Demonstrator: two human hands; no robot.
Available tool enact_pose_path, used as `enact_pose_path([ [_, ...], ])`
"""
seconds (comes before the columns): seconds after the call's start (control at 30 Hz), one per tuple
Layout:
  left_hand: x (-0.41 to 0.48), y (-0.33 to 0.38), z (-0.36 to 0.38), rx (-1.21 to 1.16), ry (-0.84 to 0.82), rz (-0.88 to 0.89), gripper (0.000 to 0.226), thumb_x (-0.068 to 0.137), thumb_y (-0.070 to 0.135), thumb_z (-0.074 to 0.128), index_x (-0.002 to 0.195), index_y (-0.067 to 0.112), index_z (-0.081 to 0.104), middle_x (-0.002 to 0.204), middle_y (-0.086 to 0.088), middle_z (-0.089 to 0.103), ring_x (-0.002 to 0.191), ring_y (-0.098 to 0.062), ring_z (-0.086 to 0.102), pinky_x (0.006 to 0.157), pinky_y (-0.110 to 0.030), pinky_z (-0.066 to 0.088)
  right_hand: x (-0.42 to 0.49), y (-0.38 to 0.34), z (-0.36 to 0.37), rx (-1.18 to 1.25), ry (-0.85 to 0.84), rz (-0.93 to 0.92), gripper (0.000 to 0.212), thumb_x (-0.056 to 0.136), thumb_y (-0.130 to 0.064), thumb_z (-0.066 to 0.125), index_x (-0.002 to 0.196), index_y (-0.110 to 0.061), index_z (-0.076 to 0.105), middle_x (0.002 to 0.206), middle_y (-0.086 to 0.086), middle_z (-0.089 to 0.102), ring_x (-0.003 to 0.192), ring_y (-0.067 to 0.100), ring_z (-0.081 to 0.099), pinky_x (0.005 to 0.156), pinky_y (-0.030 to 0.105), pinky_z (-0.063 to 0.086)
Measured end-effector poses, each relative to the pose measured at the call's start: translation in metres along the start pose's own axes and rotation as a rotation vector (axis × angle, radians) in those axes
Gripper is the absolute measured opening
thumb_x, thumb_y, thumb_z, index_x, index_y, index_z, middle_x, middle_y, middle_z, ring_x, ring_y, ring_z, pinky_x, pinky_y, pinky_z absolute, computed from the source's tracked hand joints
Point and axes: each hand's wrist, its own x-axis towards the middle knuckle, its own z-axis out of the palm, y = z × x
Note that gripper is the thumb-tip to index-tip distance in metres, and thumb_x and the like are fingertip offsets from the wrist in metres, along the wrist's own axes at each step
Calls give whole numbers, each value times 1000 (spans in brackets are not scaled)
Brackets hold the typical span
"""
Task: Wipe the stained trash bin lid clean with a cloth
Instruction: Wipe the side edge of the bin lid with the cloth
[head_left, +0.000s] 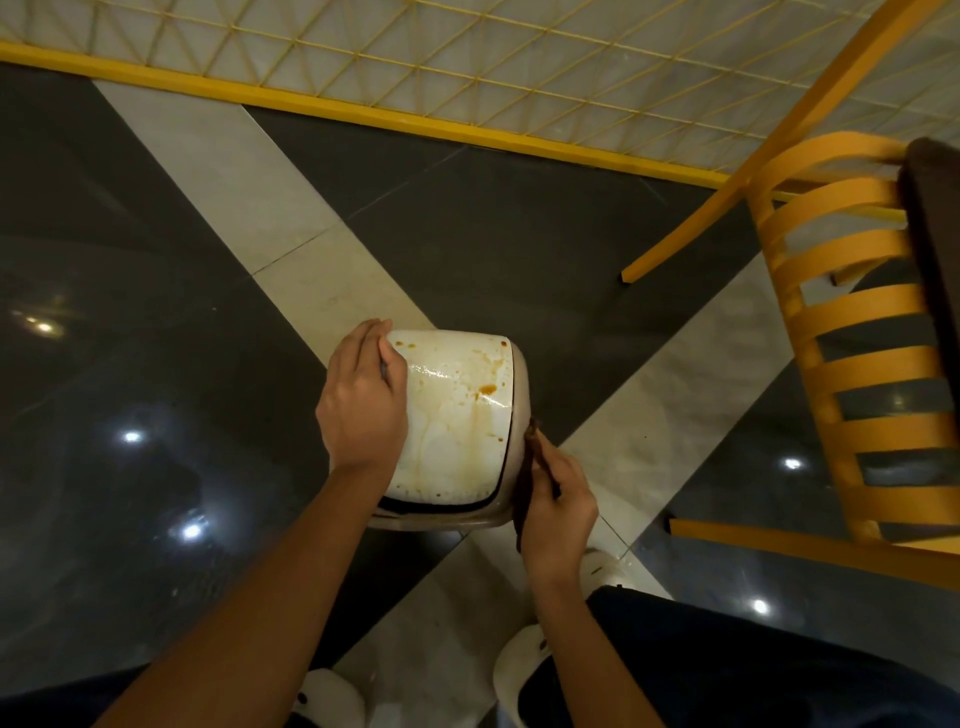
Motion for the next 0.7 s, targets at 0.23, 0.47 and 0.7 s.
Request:
enact_pose_path([
  [0.23, 0, 0, 0, -10, 4, 7, 35, 96, 24, 36, 115, 12, 63, 118, -4, 63, 108, -20, 59, 81, -32, 50, -18, -8, 6, 158, -8, 7, 37, 93, -22, 48, 130, -22, 53, 128, -10, 54, 118, -2, 48, 101, 19, 42],
  [0.47, 0, -1, 1, -7, -2, -5, 38, 96, 27, 34, 116, 13, 63, 119, -3, 63, 109, -18, 58, 80, -30, 50, -5, -9, 12, 212, 78, -11, 27, 92, -14, 52, 114, -27, 62, 119, -3, 62, 113, 2, 54, 100, 28, 45],
  [0.7, 0, -1, 0, -1, -8, 0, 33, 97, 23, 38, 117, 12, 62, 120, -5, 62, 110, -20, 58, 82, -24, 43, -13, -8, 21, 276, 157, 10, 30, 87, -10, 59, 110, -29, 62, 115, -10, 60, 113, 3, 53, 96, 13, 43],
])
